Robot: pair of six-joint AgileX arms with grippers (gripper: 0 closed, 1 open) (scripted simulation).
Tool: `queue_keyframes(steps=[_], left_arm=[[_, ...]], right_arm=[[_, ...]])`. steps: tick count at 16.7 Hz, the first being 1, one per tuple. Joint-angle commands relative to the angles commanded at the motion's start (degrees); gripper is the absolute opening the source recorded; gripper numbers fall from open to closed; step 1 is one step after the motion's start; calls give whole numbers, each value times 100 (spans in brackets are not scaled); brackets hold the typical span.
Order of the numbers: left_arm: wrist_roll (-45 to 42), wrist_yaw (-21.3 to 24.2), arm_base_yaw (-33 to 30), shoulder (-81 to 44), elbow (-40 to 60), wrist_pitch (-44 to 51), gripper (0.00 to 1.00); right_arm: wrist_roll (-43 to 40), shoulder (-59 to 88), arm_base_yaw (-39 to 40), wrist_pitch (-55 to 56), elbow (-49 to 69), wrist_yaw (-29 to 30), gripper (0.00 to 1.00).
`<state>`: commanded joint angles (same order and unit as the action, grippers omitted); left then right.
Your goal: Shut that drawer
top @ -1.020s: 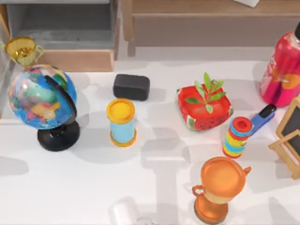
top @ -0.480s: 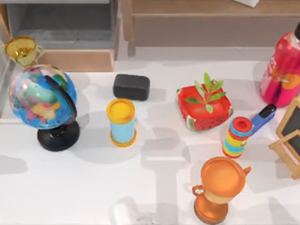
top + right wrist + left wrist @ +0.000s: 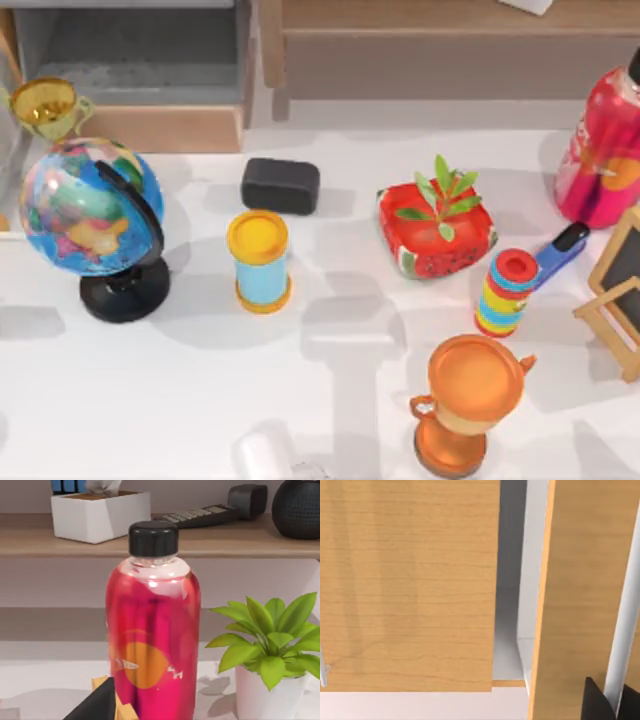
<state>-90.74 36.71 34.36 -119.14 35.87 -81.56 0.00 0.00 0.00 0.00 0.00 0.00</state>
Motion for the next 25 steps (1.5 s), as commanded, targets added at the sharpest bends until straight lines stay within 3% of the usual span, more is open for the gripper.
queue_keyframes(steps=[25], left_arm=[[31,-649,-637,-660,1491,845,0]], right_arm=[[0,0,0,0,0,0,100]])
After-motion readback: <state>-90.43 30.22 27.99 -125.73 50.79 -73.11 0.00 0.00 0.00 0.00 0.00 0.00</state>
